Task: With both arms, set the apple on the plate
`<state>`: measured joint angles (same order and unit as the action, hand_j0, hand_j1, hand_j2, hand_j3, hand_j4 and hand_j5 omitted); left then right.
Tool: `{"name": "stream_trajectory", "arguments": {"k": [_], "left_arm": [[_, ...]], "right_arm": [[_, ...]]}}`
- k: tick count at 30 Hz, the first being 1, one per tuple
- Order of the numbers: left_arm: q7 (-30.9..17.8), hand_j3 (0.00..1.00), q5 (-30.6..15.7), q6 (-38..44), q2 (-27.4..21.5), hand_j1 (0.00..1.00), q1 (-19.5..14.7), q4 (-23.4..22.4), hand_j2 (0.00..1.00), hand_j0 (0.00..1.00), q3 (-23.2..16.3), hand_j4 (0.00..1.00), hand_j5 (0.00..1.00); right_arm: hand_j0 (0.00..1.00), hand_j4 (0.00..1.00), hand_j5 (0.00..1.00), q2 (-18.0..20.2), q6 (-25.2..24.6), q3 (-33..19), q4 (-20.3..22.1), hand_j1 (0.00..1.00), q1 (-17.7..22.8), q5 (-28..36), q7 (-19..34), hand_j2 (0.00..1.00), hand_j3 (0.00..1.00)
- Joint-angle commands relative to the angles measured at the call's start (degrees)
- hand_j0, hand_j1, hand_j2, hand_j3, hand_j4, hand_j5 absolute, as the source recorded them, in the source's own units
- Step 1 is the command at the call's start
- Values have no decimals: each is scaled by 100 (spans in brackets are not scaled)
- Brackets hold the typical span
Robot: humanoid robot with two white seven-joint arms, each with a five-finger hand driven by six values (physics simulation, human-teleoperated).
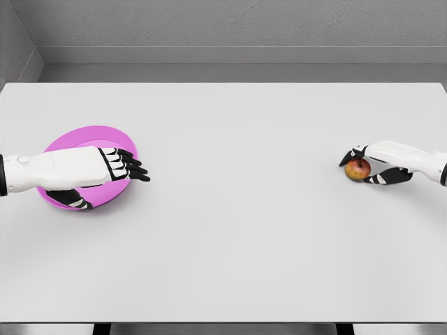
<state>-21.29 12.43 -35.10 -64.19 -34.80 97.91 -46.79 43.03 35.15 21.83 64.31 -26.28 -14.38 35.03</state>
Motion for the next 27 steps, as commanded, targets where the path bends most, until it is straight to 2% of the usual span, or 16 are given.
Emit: {"name": "stream_trajectory", "arguments": {"k": [1, 3, 7, 10, 12, 14, 16, 18, 22, 24, 25, 26, 27], "left_arm": [[2, 100, -38, 10, -6, 100, 0, 0, 100, 100, 4, 100, 100], [2, 100, -39, 10, -6, 100, 0, 0, 100, 100, 4, 100, 100], [2, 100, -38, 10, -6, 100, 0, 0, 100, 100, 4, 100, 100], [2, 100, -39, 10, -6, 100, 0, 0, 100, 100, 4, 100, 100], [2, 100, -39, 10, -6, 100, 0, 0, 100, 100, 4, 100, 100], [2, 100, -38, 10, -6, 100, 0, 0, 100, 100, 4, 100, 100], [2, 100, -39, 10, -6, 100, 0, 0, 100, 100, 4, 100, 100], [2, 100, -39, 10, -6, 100, 0, 0, 100, 100, 4, 100, 100], [2, 100, -39, 10, -6, 100, 0, 0, 100, 100, 4, 100, 100], [2, 100, -39, 10, -6, 100, 0, 0, 100, 100, 4, 100, 100], [2, 100, -39, 10, -6, 100, 0, 0, 100, 100, 4, 100, 100], [2, 100, -39, 10, -6, 100, 0, 0, 100, 100, 4, 100, 100], [2, 100, -39, 10, -6, 100, 0, 0, 100, 100, 4, 100, 100]], "right_arm": [[48, 48, 48, -5, -15, -4, -15, 48, 0, 50, -3, 48, 48], [43, 43, 43, -32, -15, -4, -15, 43, -9, 50, -3, 43, 43], [42, 42, 42, -40, -15, -21, -6, 42, -97, 137, -3, 42, 42], [42, 42, 42, -49, -15, -12, 64, 42, -299, 691, -3, 42, 42], [42, 42, 42, -198, -15, 75, 345, 42, -439, 735, -3, 42, 42], [42, 42, 42, -453, -15, 532, 592, 42, -720, 735, -3, 42, 42], [43, 43, 43, -822, -15, 971, 688, 43, -1011, 735, -3, 43, 43], [43, 43, 43, -1033, -15, 1077, 688, 43, -1099, 735, -3, 43, 43], [46, 46, 46, -1025, -15, 1069, 662, 46, -1107, 735, -3, 46, 46], [53, 53, 53, -1034, -15, 999, 653, 53, -1108, 735, -3, 53, 53], [64, 64, 64, -1034, -15, 832, 618, 64, -1125, 735, -3, 64, 64], [79, 79, 79, -990, -15, 261, 530, 79, -1064, 726, -3, 79, 79], [92, 92, 92, -946, -15, 102, 513, 92, -993, 718, -3, 92, 92]]}}
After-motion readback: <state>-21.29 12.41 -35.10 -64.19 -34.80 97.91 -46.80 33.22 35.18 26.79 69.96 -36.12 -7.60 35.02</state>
